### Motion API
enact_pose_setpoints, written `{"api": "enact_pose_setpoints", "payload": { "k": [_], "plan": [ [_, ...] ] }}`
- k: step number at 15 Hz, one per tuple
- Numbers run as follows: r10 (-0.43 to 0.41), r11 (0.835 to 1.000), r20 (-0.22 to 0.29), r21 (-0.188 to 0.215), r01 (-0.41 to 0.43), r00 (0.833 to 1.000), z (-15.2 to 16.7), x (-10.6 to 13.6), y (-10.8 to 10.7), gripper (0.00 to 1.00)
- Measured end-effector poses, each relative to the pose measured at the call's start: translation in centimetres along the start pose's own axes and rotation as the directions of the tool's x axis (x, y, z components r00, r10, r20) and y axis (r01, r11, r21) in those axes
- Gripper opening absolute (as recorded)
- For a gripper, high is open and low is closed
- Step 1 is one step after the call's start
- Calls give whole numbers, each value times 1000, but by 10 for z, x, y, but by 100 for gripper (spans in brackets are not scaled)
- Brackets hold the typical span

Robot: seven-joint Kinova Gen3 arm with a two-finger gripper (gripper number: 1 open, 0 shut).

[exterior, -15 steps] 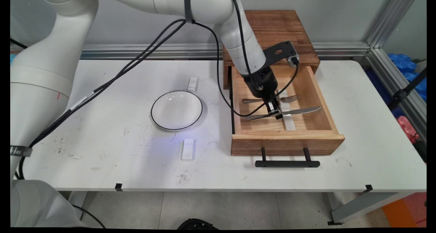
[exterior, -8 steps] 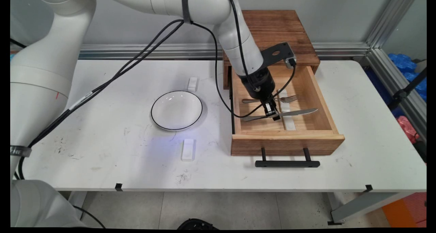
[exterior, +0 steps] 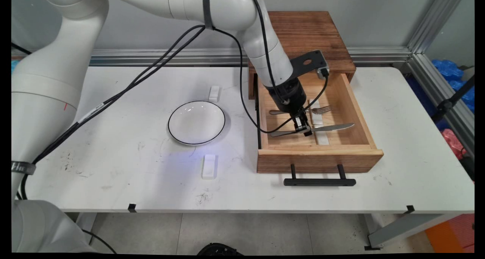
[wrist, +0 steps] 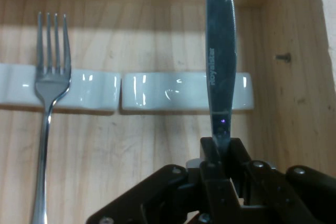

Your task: Place the picked object into the drawer

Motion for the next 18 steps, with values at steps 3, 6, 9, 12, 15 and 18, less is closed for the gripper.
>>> {"api": "enact_pose_setpoints", "payload": {
  "k": [3, 6, 9, 12, 15, 18],
  "plan": [
    [8, 1000, -3, 0, -8, 1000, 5, -1, -3, 0],
    [11, 1000, -4, 0, -11, 1000, 8, -3, -5, 0],
    [12, 1000, -3, 1, -12, 1000, 14, -6, -9, 0],
    [10, 1000, -3, 1, -10, 1000, 19, -8, -12, 0],
    [7, 1000, -5, 0, -7, 1000, 24, -10, -13, 0],
    [2, 1000, -9, 0, -2, 1000, 28, -10, -15, 0]
  ]
}}
